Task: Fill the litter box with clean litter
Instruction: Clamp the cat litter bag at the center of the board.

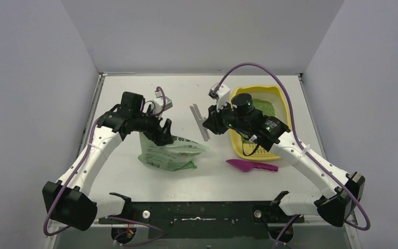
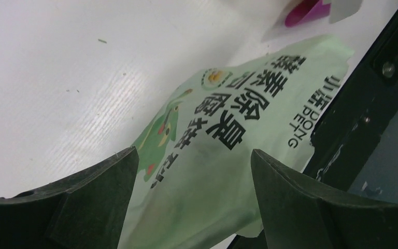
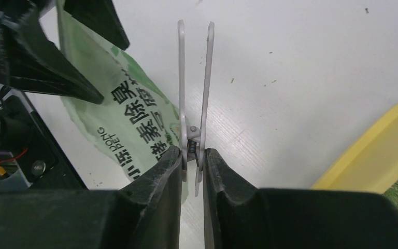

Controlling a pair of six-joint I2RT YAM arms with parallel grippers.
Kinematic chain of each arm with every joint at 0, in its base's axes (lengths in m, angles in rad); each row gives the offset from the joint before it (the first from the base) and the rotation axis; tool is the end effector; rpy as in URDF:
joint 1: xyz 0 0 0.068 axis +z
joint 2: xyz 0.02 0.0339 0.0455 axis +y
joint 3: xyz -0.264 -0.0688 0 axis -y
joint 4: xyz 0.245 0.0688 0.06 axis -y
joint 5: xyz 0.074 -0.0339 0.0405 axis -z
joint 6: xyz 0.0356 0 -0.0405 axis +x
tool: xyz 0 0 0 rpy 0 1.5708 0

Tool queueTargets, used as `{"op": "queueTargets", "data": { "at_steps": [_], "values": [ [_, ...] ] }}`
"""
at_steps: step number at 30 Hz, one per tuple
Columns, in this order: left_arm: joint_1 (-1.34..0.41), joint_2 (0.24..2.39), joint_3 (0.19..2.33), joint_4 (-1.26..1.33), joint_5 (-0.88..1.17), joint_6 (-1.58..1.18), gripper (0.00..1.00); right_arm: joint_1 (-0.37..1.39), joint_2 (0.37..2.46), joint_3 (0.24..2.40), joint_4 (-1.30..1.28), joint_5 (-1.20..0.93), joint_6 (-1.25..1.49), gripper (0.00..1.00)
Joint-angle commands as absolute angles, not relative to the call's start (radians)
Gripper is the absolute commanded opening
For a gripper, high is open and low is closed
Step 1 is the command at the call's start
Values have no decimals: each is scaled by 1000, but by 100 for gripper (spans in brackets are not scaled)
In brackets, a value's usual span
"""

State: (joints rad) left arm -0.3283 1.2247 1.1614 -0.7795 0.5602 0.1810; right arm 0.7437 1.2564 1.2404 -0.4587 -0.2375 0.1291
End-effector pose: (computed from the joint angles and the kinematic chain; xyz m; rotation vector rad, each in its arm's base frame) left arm 0.2287 -0.0979 0.3285 0.8440 2.2167 -0.7425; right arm 0.2010 0.1963 0.3710 -0.7878 1.9725 0.7756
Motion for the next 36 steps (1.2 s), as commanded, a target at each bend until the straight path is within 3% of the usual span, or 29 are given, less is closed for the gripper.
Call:
{"op": "queueTargets", "data": {
  "at_steps": [1,11,19,29,36],
  "values": [
    [-328,1254,1182,-912,586,360,78,749,1230,1269,-400,-362,155,0],
    [-377,1255,1125,-901,414,399,74,748,1307,1307,-425,-493,119,0],
    [-388,1229,1087,-866,337,382,42,749,1354,1296,-335,-542,119,0],
    [-384,1206,1094,-863,364,375,15,759,1421,1295,-243,-559,127,0],
    [-370,1207,1109,-870,395,348,16,763,1451,1273,-120,-556,190,0]
  ]
}}
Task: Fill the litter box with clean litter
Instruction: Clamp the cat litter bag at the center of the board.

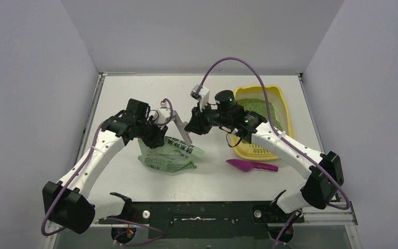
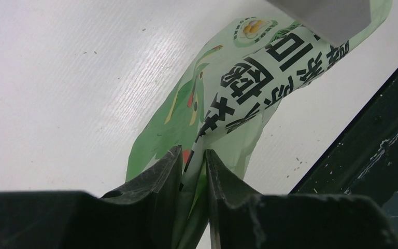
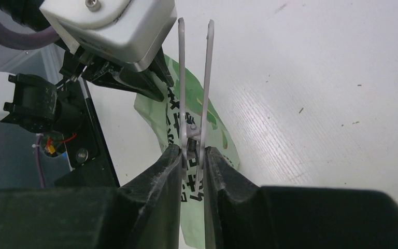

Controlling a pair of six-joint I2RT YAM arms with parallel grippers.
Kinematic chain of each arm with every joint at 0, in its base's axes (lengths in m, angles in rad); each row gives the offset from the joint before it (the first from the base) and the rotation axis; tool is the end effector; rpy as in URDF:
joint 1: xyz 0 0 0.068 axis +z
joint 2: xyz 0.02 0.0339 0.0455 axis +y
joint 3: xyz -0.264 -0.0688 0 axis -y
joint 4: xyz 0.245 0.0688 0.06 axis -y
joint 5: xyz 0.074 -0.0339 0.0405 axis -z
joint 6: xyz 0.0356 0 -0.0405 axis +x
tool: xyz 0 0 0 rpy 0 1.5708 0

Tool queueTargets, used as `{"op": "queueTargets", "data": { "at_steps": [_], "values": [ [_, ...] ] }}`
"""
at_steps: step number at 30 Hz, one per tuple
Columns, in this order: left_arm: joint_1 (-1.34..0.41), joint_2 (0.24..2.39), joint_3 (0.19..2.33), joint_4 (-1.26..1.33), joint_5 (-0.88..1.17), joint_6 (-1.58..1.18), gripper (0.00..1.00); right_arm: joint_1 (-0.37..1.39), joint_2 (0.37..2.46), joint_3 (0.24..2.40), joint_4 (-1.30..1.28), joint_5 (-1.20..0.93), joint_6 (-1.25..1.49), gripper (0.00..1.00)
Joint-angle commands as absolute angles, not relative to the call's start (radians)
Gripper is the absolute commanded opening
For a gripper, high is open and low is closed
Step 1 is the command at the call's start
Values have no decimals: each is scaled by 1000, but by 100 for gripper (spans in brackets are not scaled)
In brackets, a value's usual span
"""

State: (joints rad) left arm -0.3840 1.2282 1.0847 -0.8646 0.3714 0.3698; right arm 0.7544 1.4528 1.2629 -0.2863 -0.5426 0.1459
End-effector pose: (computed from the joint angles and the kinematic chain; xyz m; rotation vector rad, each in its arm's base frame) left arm 0.2173 -0.1017 0.2959 1.0640 2.3131 -0.4828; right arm 0.2306 0.2419 0.3404 -0.9822 1.9232 1.0978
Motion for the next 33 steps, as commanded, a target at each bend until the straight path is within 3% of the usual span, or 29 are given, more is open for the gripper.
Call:
{"op": "queueTargets", "data": {
  "at_steps": [1,5,13,18,24,33],
  "values": [
    [-368,1208,1112,-870,399,340,21,766,1452,1265,-100,-552,202,0],
    [-349,1197,1112,-867,404,325,36,767,1447,1231,-17,-501,276,0],
    [-348,1147,1077,-853,319,306,34,772,1492,1180,194,-480,387,0],
    [-342,1128,1063,-837,304,288,44,773,1535,1204,259,-517,429,0],
    [-302,1163,1075,-835,369,272,22,780,1568,1203,328,-554,478,0],
    [-274,1187,1093,-832,478,263,14,786,1607,1186,398,-558,487,0]
  ]
}}
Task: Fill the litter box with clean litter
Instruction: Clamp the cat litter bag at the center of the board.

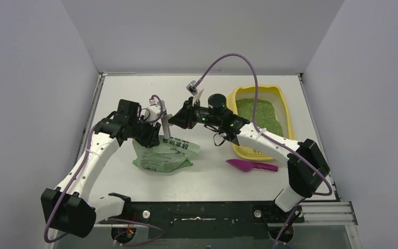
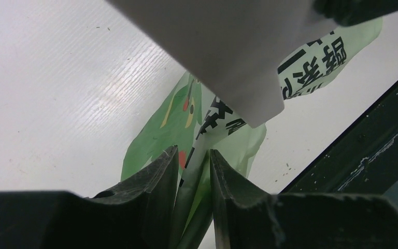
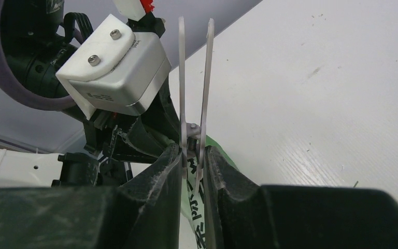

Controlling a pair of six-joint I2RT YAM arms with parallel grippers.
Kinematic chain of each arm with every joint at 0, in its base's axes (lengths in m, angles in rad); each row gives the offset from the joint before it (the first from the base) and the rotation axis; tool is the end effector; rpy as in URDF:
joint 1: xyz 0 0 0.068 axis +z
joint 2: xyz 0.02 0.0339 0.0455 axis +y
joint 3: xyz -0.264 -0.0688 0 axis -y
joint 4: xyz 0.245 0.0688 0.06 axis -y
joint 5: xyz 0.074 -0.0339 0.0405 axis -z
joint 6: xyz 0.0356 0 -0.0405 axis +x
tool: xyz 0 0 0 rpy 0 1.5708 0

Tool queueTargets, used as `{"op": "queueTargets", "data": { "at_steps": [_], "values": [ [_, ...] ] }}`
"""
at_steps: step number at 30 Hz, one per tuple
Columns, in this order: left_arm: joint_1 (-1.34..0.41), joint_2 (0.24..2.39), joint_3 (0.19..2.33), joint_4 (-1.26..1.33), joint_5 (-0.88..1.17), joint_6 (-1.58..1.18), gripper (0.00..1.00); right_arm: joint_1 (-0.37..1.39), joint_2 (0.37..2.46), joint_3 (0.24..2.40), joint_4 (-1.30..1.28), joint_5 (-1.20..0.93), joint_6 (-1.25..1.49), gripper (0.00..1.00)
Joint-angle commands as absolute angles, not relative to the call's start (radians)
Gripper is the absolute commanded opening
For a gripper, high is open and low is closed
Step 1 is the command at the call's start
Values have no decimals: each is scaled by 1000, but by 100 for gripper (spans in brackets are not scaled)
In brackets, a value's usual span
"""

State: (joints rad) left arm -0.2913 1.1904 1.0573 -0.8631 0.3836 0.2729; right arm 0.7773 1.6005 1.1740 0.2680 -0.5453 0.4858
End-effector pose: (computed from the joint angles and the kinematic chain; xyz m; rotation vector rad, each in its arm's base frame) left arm 0.2174 -0.0791 0.2958 0.8433 2.3884 -0.4979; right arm 0.2571 0.2789 0.3142 -0.7121 1.7836 1.3622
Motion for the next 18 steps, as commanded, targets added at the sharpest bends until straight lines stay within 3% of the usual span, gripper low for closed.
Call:
{"op": "queueTargets", "data": {
  "at_steps": [1,12,18],
  "values": [
    [-269,1183,1093,-829,494,262,14,785,1614,1188,400,-555,477,0],
    [-211,1191,1095,-815,578,248,7,785,1697,1223,374,-693,337,0],
    [-191,1208,1104,-820,577,242,6,785,1692,1257,237,-754,243,0]
  ]
}}
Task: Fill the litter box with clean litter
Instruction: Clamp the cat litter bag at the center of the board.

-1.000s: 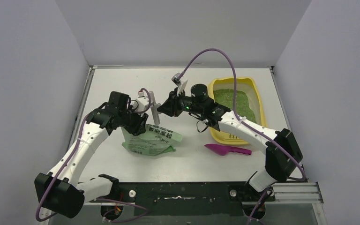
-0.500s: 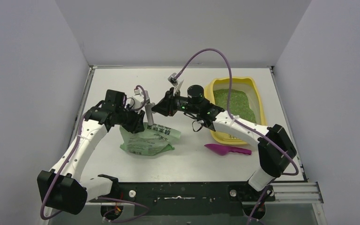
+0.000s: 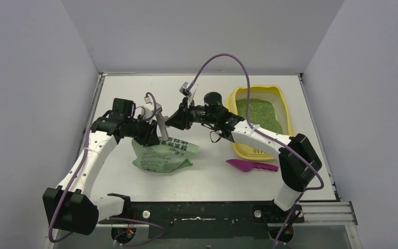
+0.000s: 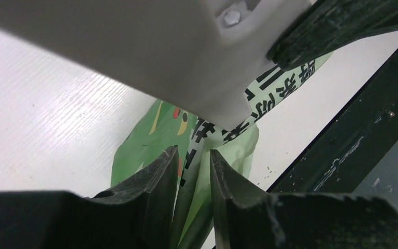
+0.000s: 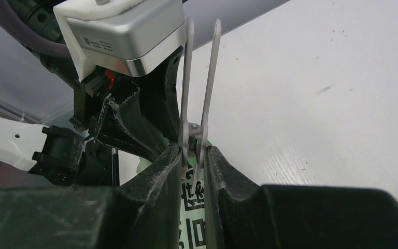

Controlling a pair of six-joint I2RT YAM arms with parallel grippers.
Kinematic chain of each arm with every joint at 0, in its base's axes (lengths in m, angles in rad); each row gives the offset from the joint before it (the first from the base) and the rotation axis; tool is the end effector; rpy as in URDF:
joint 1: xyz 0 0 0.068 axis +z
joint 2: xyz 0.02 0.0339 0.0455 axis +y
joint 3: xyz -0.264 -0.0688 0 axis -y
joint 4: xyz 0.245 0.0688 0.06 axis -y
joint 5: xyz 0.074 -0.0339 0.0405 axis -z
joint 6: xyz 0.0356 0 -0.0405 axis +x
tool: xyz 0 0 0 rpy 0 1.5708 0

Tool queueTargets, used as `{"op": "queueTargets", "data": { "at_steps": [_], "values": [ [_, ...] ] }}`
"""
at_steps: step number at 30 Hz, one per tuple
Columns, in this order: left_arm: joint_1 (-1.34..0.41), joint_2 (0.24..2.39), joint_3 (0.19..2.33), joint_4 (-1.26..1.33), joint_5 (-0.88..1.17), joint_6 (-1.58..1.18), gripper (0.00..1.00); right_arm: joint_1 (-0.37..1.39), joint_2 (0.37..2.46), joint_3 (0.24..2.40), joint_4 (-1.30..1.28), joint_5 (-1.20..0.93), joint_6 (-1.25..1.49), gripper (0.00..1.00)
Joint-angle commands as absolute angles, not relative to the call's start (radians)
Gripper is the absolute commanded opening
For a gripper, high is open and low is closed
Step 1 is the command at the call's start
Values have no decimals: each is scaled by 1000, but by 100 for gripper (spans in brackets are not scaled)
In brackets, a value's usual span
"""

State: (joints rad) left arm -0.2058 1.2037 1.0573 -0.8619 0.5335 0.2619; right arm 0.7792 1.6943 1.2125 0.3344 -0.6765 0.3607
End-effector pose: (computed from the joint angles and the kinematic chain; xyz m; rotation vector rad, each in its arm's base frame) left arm 0.2236 -0.0652 0.2950 0.7687 2.3781 -0.6604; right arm 0.2676 0.2956 0.3002 -0.9189 1.6669 1.3871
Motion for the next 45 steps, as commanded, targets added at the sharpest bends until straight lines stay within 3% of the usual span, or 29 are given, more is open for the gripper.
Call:
{"op": "queueTargets", "data": {
  "at_steps": [1,3,5,10,16,19,24,36,45],
  "values": [
    [-190,1211,1104,-820,578,244,12,784,1687,1259,219,-745,232,0],
    [-191,1212,1106,-819,584,249,32,779,1669,1252,197,-708,214,0],
    [-192,1209,1101,-813,604,264,45,758,1646,1243,184,-665,221,0],
    [-208,1192,1073,-735,709,310,57,670,1564,1225,162,-587,294,0],
    [-289,1125,999,-588,639,398,68,608,1450,1168,126,-556,315,0],
    [-358,1093,967,-544,571,507,78,585,1380,1135,83,-504,316,0],
    [-457,1078,955,-506,425,669,85,550,1251,1069,23,-471,309,0],
    [-494,1051,973,-360,440,791,90,523,1070,1009,-130,-479,283,0],
    [-506,1260,1164,-766,653,973,93,520,1026,1005,-192,-443,279,0]
  ]
}}
